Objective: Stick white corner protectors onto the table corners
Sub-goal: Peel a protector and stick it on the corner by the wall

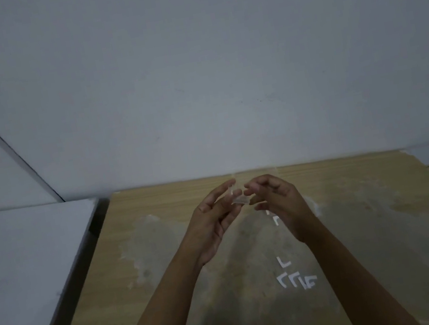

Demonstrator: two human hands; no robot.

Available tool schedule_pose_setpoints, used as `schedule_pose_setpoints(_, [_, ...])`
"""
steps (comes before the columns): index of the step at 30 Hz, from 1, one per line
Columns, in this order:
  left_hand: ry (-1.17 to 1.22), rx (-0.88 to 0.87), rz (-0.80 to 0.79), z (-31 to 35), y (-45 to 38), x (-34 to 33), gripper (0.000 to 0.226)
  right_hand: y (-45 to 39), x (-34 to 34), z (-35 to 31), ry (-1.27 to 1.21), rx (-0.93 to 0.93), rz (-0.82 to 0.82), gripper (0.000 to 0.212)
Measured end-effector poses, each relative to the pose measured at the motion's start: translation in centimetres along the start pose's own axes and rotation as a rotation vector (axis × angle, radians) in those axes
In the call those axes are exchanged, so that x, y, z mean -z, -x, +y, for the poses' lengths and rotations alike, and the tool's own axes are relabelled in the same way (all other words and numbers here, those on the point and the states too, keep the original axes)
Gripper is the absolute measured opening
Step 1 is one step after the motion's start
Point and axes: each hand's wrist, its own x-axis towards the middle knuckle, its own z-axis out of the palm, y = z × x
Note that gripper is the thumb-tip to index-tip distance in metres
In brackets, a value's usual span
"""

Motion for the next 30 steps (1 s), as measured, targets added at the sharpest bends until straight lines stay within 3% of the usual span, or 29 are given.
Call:
schedule_pose_setpoints(4, [0.061, -0.061, 0.040, 0.9, -0.1, 0.7, 0.036, -0.3, -1.5, -1.1, -0.009, 0.072, -0.088, 0.021])
schedule_pose_setpoints(9, [0.077, -0.075, 0.141, 1.3, 0.4, 2.7, 0.021, -1.4, -3.9, -0.5, 0.028, 0.082, -0.116, 0.021])
schedule_pose_setpoints(16, [-0.282, -0.114, 0.389, 2.6, 2.4, 7.2, 0.038, -4.6, -8.7, 2.6, 0.074, -0.020, -0.123, 0.016])
schedule_pose_setpoints(19, [-0.460, -0.114, 0.492, 3.4, 2.8, 10.2, 0.043, -6.4, -11.3, 4.7, 0.154, -0.105, -0.180, 0.004])
schedule_pose_setpoints(22, [-0.565, -0.155, 0.627, 4.7, 2.5, 15.0, 0.030, -9.0, -15.1, 6.9, 0.207, -0.166, -0.217, 0.002])
schedule_pose_setpoints(25, [-0.561, -0.189, 0.635, 6.9, 2.0, 19.7, 0.014, -12.1, -19.1, 9.2, 0.260, -0.208, -0.242, 0.008])
schedule_pose_setpoints(30, [-0.492, -0.142, 0.680, 10.7, -1.0, 27.4, 0.014, -18.0, -25.7, 13.1, 0.345, -0.239, -0.239, 0.011])
